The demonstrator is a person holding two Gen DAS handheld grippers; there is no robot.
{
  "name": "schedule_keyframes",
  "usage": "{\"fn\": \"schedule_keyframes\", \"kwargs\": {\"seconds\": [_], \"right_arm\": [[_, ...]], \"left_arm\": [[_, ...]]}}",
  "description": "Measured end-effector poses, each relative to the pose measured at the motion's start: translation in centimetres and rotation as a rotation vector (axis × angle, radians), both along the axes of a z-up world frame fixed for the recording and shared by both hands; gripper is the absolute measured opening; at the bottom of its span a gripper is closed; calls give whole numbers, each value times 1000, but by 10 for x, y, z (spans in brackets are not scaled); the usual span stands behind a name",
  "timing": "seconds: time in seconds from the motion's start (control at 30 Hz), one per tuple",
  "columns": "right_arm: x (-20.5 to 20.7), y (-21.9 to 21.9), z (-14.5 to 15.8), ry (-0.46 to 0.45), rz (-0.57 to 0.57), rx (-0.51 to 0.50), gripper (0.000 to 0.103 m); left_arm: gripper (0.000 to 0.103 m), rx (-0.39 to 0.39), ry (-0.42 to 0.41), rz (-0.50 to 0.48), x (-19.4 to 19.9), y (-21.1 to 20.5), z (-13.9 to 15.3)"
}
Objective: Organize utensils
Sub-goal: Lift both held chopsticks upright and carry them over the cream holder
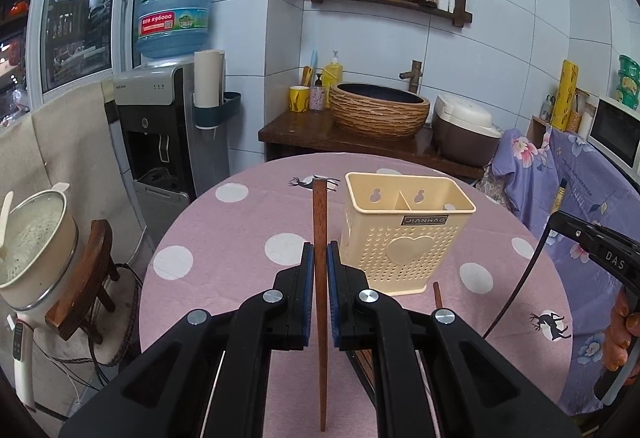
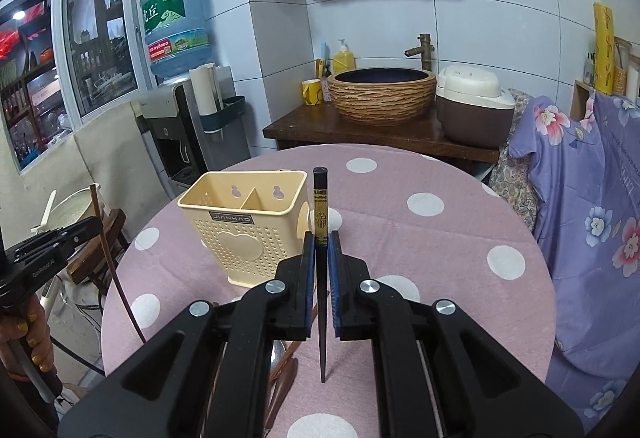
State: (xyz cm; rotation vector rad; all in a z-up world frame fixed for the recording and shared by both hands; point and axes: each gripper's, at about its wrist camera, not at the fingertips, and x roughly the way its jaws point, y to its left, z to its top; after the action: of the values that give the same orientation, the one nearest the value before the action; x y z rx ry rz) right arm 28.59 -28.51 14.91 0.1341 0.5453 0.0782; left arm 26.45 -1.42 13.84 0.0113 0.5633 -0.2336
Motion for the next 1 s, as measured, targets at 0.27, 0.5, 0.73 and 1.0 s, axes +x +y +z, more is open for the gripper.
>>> {"fn": "schedule_keyframes", "kwargs": {"seconds": [0.27, 0.5, 0.73, 1.0], "right_arm": [[-6, -3, 12, -20, 14, 8, 7], [2, -6, 54, -67, 32, 44, 7], [15, -3, 135, -209, 47, 104, 7], [42, 13, 162, -309, 7, 102, 7]], "left_arm": [[8, -16, -28, 1, -5, 6, 13], [8, -63, -91, 17, 6, 13, 53], [8, -202, -179, -3, 35, 7, 131], [8, -225, -335, 49, 64, -33, 156]]}}
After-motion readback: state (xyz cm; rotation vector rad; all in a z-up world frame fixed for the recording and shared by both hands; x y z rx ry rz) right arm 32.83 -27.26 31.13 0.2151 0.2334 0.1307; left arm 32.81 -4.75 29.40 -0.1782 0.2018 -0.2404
